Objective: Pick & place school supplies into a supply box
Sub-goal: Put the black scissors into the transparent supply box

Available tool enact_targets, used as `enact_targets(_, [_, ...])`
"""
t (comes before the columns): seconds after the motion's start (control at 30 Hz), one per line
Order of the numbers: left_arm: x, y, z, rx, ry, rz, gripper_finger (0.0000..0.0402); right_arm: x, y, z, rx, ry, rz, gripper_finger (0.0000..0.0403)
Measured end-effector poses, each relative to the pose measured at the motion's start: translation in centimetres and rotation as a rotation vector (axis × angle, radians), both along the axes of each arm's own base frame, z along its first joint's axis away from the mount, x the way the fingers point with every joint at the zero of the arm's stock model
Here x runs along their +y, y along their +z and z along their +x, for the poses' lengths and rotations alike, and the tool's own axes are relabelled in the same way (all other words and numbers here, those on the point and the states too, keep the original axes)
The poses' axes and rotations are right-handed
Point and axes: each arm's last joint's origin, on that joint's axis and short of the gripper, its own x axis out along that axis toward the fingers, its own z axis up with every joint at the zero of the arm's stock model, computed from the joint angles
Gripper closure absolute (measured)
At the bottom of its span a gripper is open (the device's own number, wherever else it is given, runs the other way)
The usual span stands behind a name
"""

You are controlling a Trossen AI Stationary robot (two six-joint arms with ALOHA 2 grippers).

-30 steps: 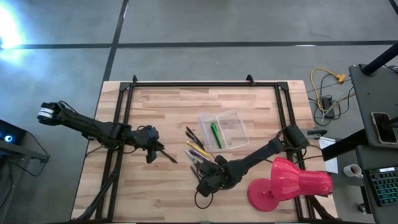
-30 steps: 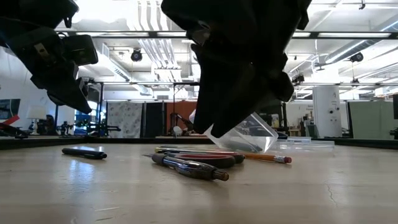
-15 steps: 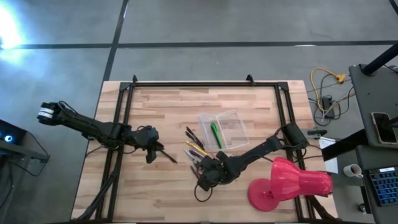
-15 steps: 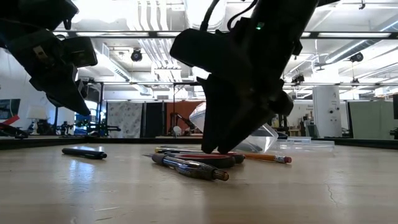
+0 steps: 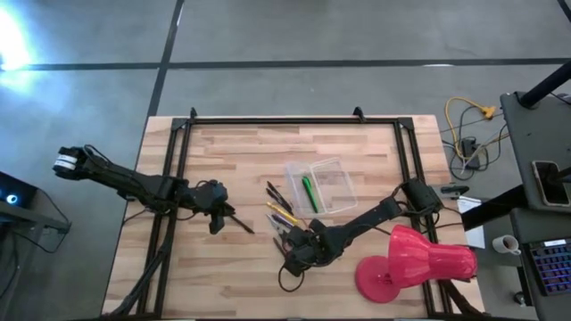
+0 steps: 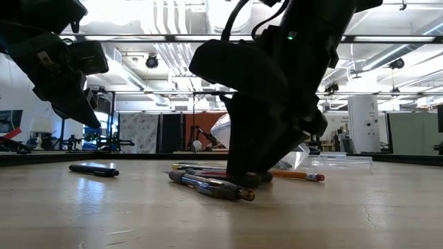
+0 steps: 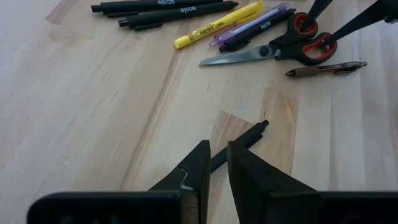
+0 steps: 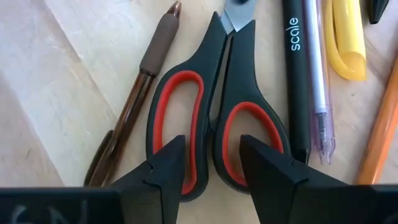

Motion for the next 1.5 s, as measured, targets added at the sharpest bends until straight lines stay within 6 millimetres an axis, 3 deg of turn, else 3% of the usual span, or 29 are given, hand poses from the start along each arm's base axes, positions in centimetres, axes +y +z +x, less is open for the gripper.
enact_targets(0.33, [0.0,0.0,0.0,-0.001,0.0,0.0,0.0363,-0.1,0.1,-0.2,0.021,-0.001,-0.004,0.0261])
enact_targets(0.67, [0.0,0.0,0.0,-0.002,0.001,-0.001,0.0363,-0.1,-0.4,-0.4,0.072,-0.002,0.051,0.0356])
enact_targets(0.83, [0.0,0.0,0.0,-0.002,0.001,-0.001,0.0363,0.2,0.0,-0.4,0.074,0.011,0.057,0.0357])
enact_targets(1.0, [0.0,0.0,0.0,-0.002,0.001,-0.001,0.0363,0.8,1.7,0.1,0.055,0.055,0.078,0.0357])
enact_targets(1.23, [0.0,0.0,0.0,-0.004,0.001,-0.001,0.0363,1.3,5.7,0.8,-0.065,0.055,0.085,0.0357])
enact_targets(1.37, [0.0,0.1,0.1,-0.007,0.001,-0.003,0.0363,1.2,7.0,0.8,-0.114,-0.062,0.061,0.0357])
enact_targets(1.5, [0.0,0.1,0.1,-0.015,0.012,-0.017,0.0363,0.8,9.7,-0.3,-0.224,-0.301,0.043,0.0357])
